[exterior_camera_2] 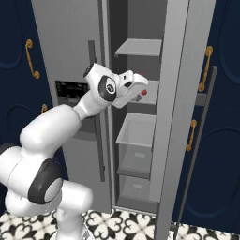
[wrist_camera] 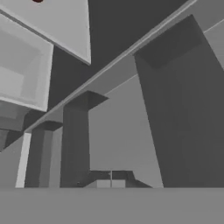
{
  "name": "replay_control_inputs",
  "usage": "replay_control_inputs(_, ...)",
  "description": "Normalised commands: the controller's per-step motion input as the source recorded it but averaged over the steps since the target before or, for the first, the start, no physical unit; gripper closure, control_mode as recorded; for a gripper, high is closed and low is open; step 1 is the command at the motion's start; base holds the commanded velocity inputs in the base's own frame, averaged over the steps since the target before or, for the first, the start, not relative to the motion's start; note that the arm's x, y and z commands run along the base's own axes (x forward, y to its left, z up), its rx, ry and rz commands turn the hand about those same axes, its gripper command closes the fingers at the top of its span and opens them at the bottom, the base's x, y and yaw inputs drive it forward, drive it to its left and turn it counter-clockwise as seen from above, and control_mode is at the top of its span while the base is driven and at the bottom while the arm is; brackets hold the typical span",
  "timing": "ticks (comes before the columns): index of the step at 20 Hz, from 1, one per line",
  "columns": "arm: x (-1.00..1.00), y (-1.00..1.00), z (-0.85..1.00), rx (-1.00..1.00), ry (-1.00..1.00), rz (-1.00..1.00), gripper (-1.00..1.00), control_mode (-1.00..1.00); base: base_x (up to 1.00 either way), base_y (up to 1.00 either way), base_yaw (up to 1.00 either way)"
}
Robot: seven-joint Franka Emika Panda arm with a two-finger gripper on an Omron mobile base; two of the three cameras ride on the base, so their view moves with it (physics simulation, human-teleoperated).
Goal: Take the strawberry from the fridge and place it on top of the pancake, located on the dining counter.
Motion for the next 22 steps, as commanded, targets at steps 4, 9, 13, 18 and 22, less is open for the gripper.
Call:
replay_control_inputs(4, -0.62, 1.0, 0.44, 0.17, -0.04, 0.0, 1.0, -1.0, 0.0, 0.0, 0.0)
replay_control_inputs(9, -0.66, 0.84, 0.3, 0.31, 0.0, 0.0, -1.0, -1.0, 0.0, 0.0, 0.0)
replay_control_inputs(13, -1.0, 0.64, 0.0, 0.4, -0.09, 0.0, -1.0, -1.0, 0.0, 0.0, 0.0)
replay_control_inputs(18, -1.0, 0.16, 0.0, 0.22, -0.26, -0.05, -1.0, -1.0, 0.0, 0.0, 0.0)
replay_control_inputs(22, -0.99, 0.13, 0.38, 0.32, -0.04, -0.03, -1.0, -1.0, 0.0, 0.0, 0.0)
